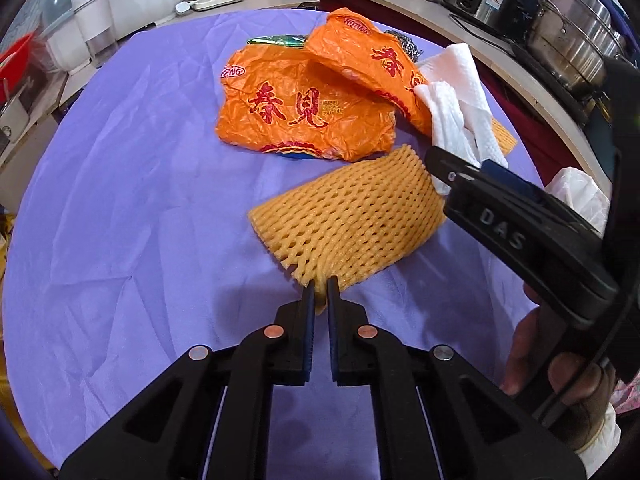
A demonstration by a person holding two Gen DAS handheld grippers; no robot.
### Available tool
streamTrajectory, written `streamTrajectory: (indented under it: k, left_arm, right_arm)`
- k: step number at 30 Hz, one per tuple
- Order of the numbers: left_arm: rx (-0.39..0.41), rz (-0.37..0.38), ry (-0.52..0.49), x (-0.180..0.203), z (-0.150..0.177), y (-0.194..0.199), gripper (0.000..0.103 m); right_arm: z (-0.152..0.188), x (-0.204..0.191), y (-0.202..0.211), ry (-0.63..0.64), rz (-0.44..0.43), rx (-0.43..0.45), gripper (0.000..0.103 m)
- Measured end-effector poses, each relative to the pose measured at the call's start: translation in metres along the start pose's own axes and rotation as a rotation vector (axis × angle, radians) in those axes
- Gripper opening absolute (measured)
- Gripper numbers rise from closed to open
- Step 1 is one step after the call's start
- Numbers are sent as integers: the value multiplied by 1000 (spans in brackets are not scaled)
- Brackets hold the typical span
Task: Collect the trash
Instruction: 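Grasp the yellow foam net with the left gripper while the right grasps the white tissue, then carry the foam net and tissue up and over the white-lined bin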
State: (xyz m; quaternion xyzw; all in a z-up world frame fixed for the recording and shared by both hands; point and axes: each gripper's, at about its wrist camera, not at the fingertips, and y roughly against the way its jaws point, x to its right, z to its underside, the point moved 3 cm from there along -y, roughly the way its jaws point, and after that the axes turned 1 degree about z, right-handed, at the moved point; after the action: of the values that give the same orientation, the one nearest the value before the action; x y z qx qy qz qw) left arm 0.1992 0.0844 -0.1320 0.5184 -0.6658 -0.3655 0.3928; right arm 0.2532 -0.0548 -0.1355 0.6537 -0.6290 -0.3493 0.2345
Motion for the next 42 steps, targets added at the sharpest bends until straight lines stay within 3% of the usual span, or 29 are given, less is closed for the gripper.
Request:
streamTrajectory:
  k: [5,8,30,34,42]
  left_arm:
    - [1,5,8,-1,-2,0,6]
    - [7,8,10,0,-2,3,6]
    - [150,88,-77,62,7,84,5]
    - [176,109,-105,77,6,98,5]
    - [213,152,-174,117,2,116,5]
  right_arm:
    - [6,0,-6,7,-20,-24,19]
    - [9,3,2,-1,-30,-16,9]
    - [24,55,156,-98,-49,183,8]
    - [26,59,175,-114,-74,210,8]
    - [28,80,205,-129,-25,266,8]
